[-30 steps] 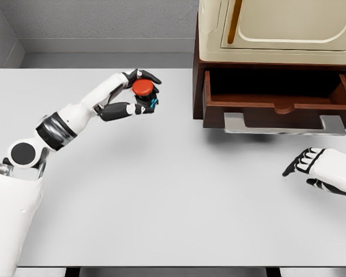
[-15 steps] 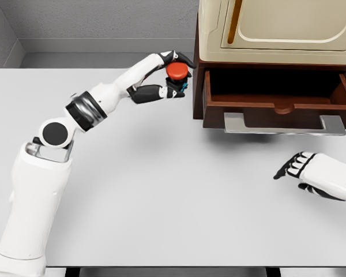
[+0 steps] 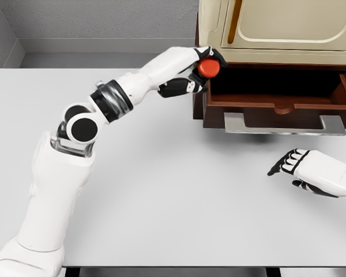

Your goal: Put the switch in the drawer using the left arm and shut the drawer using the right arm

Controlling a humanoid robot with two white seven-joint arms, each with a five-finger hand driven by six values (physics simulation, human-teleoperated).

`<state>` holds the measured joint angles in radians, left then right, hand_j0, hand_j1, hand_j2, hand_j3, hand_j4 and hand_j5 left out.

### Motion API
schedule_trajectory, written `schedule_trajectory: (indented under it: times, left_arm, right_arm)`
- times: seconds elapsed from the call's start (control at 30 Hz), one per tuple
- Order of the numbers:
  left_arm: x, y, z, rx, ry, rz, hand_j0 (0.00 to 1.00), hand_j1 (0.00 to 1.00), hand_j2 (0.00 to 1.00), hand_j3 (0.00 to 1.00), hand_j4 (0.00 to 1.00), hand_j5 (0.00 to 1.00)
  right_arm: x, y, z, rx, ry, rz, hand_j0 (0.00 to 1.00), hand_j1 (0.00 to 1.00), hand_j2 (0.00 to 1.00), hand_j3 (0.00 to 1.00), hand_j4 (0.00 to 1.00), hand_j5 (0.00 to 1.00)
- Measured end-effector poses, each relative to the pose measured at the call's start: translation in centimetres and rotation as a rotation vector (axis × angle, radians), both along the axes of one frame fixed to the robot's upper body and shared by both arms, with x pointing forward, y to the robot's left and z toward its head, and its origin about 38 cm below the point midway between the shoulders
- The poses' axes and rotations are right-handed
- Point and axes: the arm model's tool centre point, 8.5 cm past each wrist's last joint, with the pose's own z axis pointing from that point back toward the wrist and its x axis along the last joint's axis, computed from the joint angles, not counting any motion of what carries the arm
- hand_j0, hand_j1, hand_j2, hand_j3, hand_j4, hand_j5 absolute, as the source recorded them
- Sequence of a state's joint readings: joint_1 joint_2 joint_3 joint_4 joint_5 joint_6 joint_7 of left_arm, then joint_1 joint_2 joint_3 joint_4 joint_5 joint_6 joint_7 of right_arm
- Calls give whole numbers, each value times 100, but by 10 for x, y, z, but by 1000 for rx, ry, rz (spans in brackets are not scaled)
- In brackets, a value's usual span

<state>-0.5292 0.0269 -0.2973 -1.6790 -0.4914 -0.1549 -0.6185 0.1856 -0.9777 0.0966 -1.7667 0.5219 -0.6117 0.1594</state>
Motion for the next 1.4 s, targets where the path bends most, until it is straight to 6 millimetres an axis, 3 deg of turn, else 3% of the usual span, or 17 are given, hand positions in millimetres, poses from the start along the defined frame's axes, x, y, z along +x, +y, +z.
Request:
schedule_trajectory:
  times: [0.83, 1.2, 1.4]
  left_arm:
    - [-9, -61, 7, 365, -240, 42, 33, 33, 33, 33, 33, 33]
    - [0, -76, -6, 477, -262, 50, 33, 33, 33, 33, 33, 33]
    - [-2, -82, 2, 478, -290, 44, 33, 33, 33, 33, 33, 33]
  right_arm:
    - [5, 2, 5, 3, -20, 3, 73, 73, 73, 73, 73, 73]
    - [7, 8, 3, 6, -14, 21, 73, 73, 73, 73, 73, 73]
    - [8, 10, 4, 3, -13, 26, 73, 73, 73, 73, 73, 73]
